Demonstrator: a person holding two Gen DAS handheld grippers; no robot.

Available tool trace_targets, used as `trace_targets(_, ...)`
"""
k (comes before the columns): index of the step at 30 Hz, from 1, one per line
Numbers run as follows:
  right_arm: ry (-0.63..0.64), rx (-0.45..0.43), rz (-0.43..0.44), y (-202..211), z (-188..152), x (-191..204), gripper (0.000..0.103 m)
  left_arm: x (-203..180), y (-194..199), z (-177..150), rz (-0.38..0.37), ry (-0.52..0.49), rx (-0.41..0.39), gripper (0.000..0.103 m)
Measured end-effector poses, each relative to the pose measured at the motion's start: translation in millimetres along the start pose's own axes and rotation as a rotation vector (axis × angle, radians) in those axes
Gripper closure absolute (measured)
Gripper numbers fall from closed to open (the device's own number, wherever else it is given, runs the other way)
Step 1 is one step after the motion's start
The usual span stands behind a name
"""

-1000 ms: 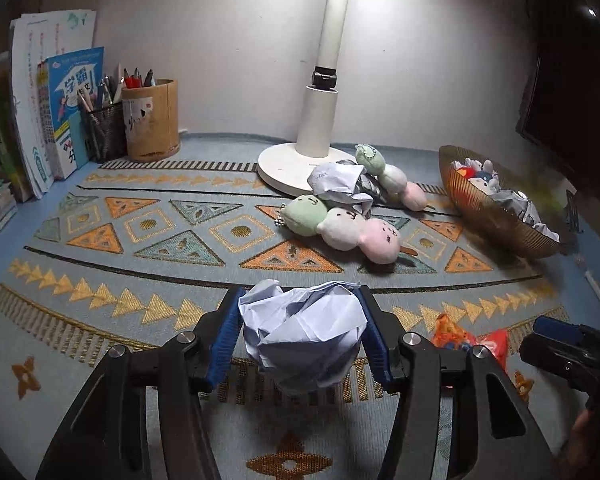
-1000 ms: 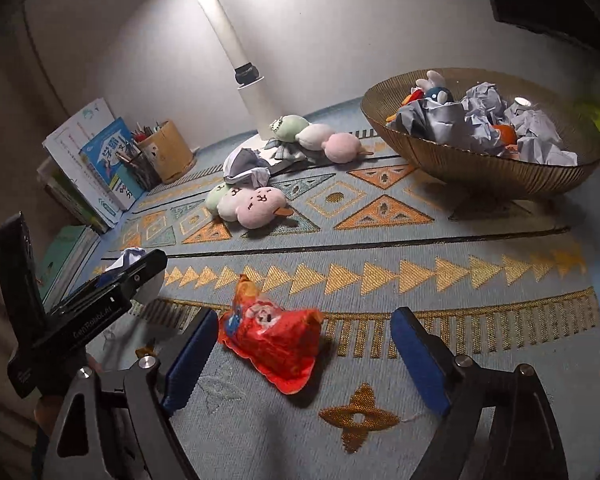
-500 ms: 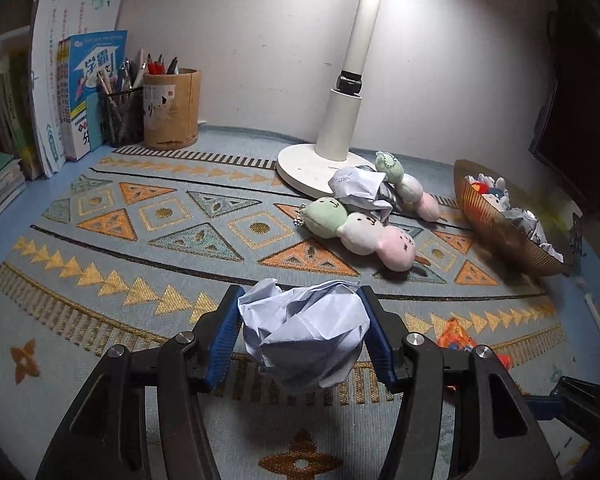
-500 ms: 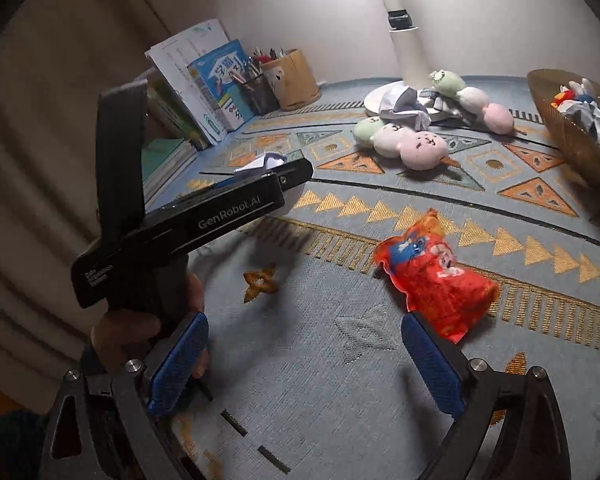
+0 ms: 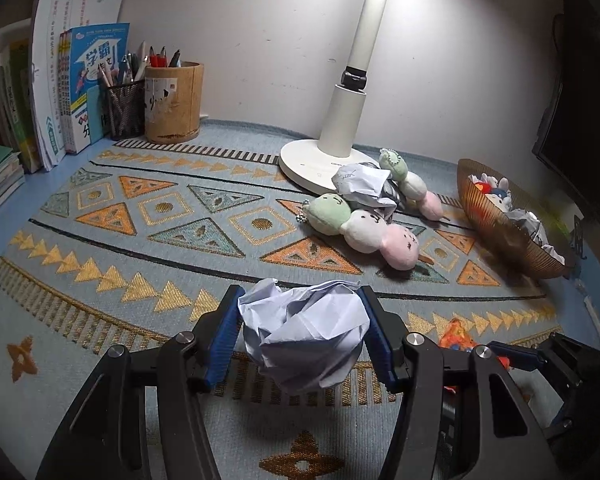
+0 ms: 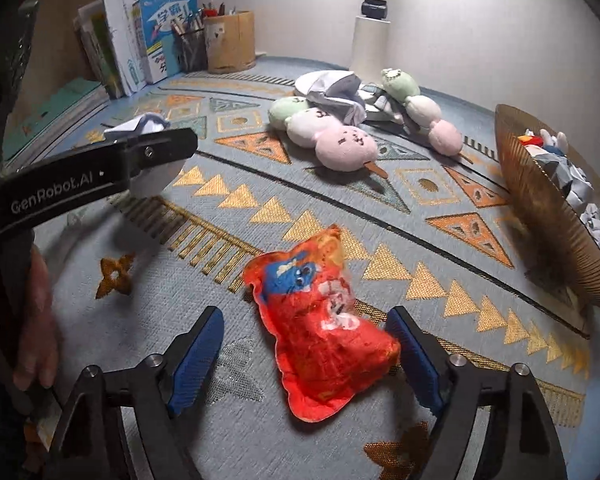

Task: Organize objects

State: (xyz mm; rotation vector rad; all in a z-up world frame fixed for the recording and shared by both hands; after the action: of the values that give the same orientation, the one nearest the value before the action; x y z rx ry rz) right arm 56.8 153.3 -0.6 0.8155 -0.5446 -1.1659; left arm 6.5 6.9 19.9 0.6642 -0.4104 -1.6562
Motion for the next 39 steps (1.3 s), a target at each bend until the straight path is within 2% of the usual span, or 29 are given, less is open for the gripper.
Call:
trace_targets(3, -0.229, 0.026, 0.014, 4, 4, -20, 0.054, -1, 0, 0, 0.000, -0.004, -0.001, 0.048)
trace_targets(5, -0.300, 0.022, 0.027, 4, 3, -28, 0.054, -2, 0, 0, 0.003, -0.010, 0.001, 0.048)
trace_targets(8, -0.217, -0.021, -0.014, 4, 1, -19, 0.051, -3, 0, 0, 0.005, -0.016, 0.002, 0.048)
trace_targets(12, -0.133, -0.019, -0.054, 2, -1, -2, 0.026, -3, -1, 0, 0.002, -0.018, 0.005, 0.048)
trace_targets(15, -0.144, -0.015, -0.053, -1, 0, -6, 0.021, -2, -2, 1, 0.000, -0.014, 0.006, 0.048)
trace_targets(19, -0.229, -0.015, -0.111, -2, 0, -20, 0.021, 0, -2, 1, -0.001, -0.002, 0.007, 0.048)
trace_targets(21, -0.253, -0.025, -0.104, -1, 0, -24, 0.021, 1, -3, 1, -0.003, 0.008, 0.010, 0.048)
trace_targets(37, -0.261, -0.033, -0.107, 0, -2, -25, 0.020, 5, -4, 1, -0.010, 0.035, 0.017, 0.047)
trace_targets(38, -0.258, -0.035, -0.110, 1, -2, -25, 0.020, 5, -4, 1, -0.009, 0.034, 0.016, 0.048)
trace_targets(39, -0.250, -0.051, -0.104, 3, -2, -23, 0.031, 4, -4, 1, -0.008, 0.032, 0.014, 0.048)
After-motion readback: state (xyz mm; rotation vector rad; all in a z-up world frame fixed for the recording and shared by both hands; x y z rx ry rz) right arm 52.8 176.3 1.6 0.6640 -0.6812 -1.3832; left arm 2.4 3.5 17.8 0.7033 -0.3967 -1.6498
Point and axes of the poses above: each gripper's, at about its wrist camera, not at the fingertips, and y roughly against the way its jaws point, x to its left, z to its top, the point moved 2 cm from there along -y, roughly the way its jaws point, and after that the axes turned 2 degrees about -x, right-handed, at the moved point
